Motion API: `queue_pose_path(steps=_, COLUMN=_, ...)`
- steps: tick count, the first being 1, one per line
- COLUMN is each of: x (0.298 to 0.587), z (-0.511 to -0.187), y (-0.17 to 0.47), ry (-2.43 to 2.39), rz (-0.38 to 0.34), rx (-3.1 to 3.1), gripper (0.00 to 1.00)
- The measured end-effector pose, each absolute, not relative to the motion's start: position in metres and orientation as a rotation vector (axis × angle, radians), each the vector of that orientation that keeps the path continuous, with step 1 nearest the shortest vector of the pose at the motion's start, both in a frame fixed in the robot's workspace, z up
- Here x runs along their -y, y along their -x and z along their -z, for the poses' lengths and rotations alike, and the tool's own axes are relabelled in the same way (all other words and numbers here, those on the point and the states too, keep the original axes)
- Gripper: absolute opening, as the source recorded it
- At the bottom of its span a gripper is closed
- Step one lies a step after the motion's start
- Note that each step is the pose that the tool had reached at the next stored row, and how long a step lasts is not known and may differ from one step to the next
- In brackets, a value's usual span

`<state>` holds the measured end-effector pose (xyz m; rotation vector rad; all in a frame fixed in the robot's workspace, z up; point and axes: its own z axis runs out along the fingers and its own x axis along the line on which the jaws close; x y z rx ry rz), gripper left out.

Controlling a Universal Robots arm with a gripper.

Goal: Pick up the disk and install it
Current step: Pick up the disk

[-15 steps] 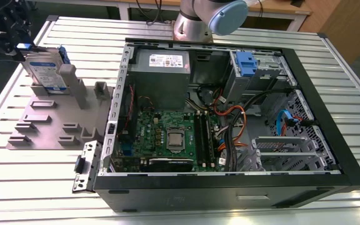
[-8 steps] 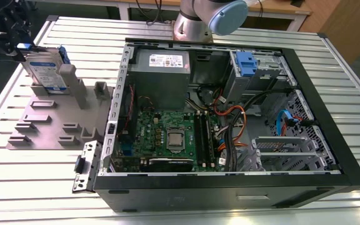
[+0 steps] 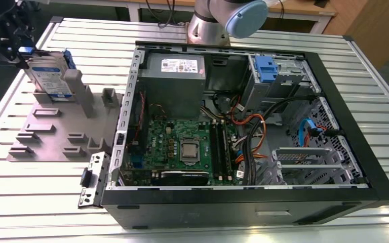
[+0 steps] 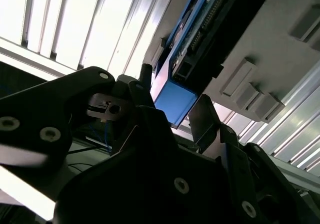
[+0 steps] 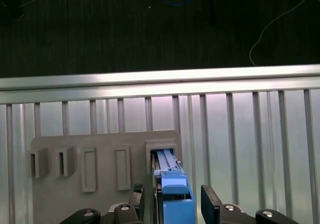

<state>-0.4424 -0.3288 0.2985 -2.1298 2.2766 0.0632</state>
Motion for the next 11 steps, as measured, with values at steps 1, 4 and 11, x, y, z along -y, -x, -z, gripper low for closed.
queue_pose_path(steps=1, x=0.3288, z=-0.2979, y=0.4425, ry=2.13, rz=-0.063, rx=-2.277, gripper=0.56)
queue_pose_path(steps=4, x=0.3288, z=-0.2975, y=0.4426, ry=2.13, rz=-0.063, rx=-2.277, gripper=0.48)
queue_pose_path(steps=11, x=0.3289, z=-0.2972, y=0.4425, ry=2.13, rz=-0.063, rx=-2.277, gripper=0.48)
